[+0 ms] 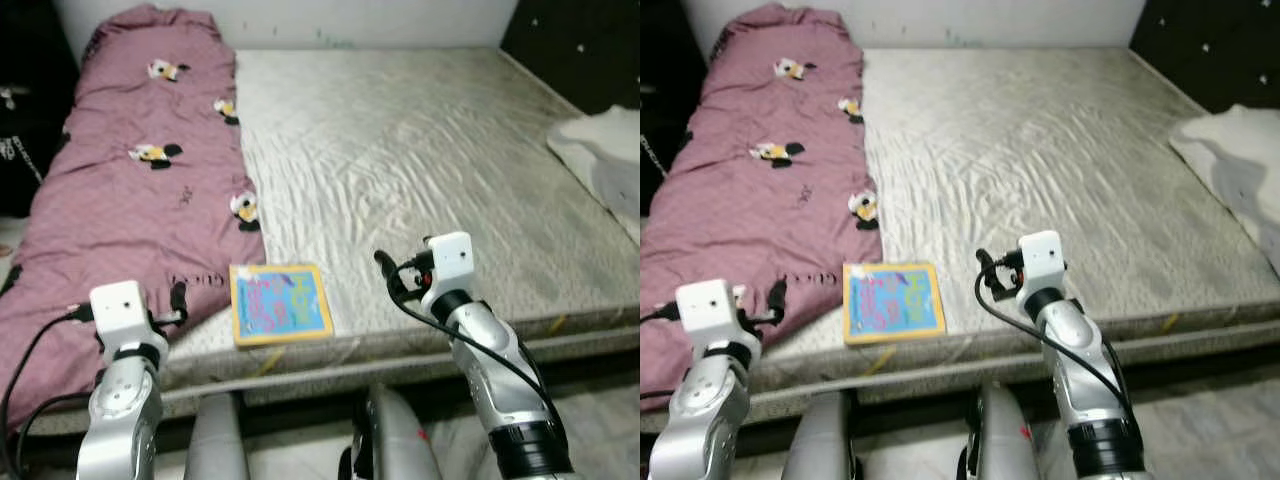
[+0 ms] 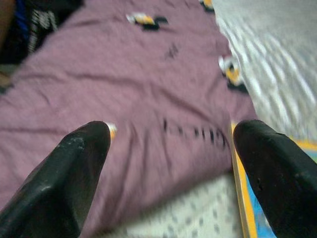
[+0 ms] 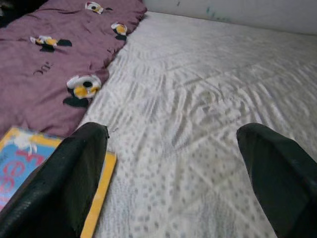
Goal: Clean up the room
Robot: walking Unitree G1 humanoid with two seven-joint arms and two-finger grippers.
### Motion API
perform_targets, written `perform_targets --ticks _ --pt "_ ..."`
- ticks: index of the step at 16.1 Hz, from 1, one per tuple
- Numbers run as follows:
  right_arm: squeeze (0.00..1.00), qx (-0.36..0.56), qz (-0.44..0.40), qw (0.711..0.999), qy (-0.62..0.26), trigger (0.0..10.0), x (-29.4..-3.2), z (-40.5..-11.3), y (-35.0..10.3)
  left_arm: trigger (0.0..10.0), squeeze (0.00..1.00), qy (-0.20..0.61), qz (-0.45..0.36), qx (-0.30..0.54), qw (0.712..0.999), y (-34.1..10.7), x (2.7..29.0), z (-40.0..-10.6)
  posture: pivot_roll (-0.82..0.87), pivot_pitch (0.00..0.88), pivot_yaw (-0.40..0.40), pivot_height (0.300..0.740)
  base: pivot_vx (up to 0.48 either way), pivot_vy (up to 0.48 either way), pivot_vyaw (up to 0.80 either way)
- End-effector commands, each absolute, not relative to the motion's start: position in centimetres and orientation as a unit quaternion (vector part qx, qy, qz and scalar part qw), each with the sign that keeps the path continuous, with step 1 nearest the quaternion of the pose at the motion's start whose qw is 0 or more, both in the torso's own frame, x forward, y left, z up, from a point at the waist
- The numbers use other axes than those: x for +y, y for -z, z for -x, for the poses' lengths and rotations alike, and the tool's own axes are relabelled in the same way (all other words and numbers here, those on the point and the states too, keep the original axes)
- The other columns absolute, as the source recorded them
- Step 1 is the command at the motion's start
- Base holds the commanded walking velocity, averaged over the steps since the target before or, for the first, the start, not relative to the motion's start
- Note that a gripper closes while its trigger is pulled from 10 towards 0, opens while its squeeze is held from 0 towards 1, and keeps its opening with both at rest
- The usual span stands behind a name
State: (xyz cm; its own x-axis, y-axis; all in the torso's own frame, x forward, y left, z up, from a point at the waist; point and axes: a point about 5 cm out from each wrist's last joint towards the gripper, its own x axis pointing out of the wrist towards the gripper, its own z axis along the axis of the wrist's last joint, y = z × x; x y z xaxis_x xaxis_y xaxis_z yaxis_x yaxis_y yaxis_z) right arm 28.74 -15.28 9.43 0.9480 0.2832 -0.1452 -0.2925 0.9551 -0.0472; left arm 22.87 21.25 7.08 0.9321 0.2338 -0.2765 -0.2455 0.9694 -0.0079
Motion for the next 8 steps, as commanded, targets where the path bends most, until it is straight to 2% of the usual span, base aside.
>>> perform_targets --ticks 1,8 --pt "0.00 0.065 0.038 0.986 -0.147 10.0 -15.4 -28.8 -9.6 10.0 0.00 -0.119 0.021 0.156 0.980 -6.7 21.5 -22.9 -0.01 0.042 -0.056 0.554 0.000 0.000 0.00" --pt "0.00 0.068 0.048 0.986 -0.147 10.0 -15.3 -28.8 -9.5 10.0 0.00 -0.107 0.011 0.155 0.982 -7.3 22.2 -24.8 -0.02 0.043 -0.059 0.554 0.000 0.000 0.00"
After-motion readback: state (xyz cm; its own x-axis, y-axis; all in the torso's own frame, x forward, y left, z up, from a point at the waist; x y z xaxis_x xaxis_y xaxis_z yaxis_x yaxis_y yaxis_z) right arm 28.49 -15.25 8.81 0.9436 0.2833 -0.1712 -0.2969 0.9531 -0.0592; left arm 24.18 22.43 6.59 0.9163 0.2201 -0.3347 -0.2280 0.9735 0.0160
